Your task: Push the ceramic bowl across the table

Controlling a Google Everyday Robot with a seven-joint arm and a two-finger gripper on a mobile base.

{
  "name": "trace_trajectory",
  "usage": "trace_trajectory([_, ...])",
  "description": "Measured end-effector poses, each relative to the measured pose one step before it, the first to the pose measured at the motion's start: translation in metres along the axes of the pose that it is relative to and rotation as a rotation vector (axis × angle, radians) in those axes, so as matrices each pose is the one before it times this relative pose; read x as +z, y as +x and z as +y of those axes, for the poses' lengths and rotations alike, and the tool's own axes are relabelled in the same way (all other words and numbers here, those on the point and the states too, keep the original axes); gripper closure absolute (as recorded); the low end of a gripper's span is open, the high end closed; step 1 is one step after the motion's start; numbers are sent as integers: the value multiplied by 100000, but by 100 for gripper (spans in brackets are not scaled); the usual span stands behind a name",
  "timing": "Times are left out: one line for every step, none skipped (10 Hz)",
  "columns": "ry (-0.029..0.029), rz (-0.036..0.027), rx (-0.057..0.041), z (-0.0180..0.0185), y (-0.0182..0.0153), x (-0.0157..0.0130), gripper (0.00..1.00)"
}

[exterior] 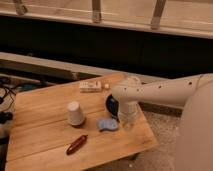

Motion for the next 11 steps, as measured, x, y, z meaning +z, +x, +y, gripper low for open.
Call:
trace_trajectory([391,189,-115,11,-140,89,98])
trace_trajectory([215,-100,-530,178,-57,-3,98])
trace_trajectory([-242,-655,-203,47,34,-220,98])
trace_trajectory([-266,-1542,2486,-423,-339,-439,98])
trace_trajectory([379,-1418,3536,-694,-1063,-285,98])
trace_trajectory([-8,-389,2362,-362,-1136,-104,98])
trace_trajectory([-335,-365,4540,-917,-2197,-86,98])
trace_trajectory([-722,66,3399,-778,-1638,48,98])
trace_trajectory([-1708,805,5654,-1056,-2231,383,98])
trace_trajectory([-1100,651,3514,-547,-1148,317,98])
trace_trajectory([-1838,1046,6682,-1519,-1696,604,98])
